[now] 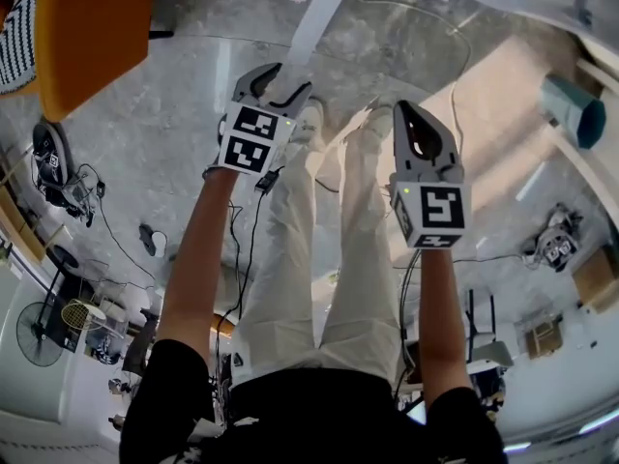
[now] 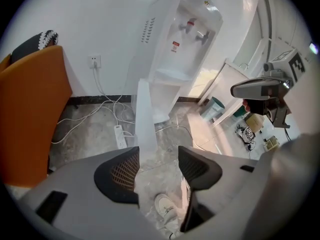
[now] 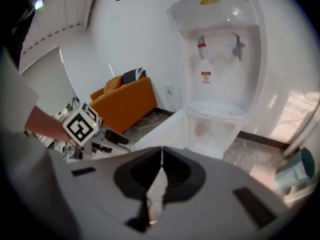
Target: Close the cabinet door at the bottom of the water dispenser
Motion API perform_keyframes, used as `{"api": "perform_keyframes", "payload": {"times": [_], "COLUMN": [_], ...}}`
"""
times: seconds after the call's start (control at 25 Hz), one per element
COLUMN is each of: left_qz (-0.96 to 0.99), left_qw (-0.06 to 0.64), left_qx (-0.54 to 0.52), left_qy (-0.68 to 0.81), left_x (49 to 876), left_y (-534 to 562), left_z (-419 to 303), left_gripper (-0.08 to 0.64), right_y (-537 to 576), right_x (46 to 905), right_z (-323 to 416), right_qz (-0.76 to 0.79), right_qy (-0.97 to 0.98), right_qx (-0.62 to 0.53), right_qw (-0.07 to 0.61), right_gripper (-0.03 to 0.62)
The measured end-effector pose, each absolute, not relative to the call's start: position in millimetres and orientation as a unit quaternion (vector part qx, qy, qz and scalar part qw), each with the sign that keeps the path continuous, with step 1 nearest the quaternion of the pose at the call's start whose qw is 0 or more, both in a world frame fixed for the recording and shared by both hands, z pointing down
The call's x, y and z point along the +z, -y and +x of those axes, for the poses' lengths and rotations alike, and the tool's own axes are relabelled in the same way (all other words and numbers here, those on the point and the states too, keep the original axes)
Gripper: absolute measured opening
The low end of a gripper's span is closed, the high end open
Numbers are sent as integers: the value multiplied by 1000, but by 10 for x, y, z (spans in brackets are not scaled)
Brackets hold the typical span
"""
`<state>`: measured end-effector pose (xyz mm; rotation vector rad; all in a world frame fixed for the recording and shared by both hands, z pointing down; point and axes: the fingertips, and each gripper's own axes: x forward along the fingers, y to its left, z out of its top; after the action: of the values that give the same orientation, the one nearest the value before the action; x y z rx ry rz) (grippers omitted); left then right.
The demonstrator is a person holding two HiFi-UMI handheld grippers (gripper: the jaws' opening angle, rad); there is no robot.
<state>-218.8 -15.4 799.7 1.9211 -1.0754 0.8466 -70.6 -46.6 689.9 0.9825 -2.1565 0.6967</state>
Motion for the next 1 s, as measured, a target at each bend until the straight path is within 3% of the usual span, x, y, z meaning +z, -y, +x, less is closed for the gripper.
{"api": "perform_keyframes", "payload": {"times": [1.0], "left_qz": [730], "left_qw": [401], "left_qx": [368], "left_qy": [413], "left_x": [8417], "left_y": [301], "left_z": [-1960], "left_gripper": [259], "right_y": [405], "right_x": [7104], "right_z": [-342], "right_qz": [402], "right_qy": [806], "right_qx": [282], "right_qw": [330], "right_gripper": [35]}}
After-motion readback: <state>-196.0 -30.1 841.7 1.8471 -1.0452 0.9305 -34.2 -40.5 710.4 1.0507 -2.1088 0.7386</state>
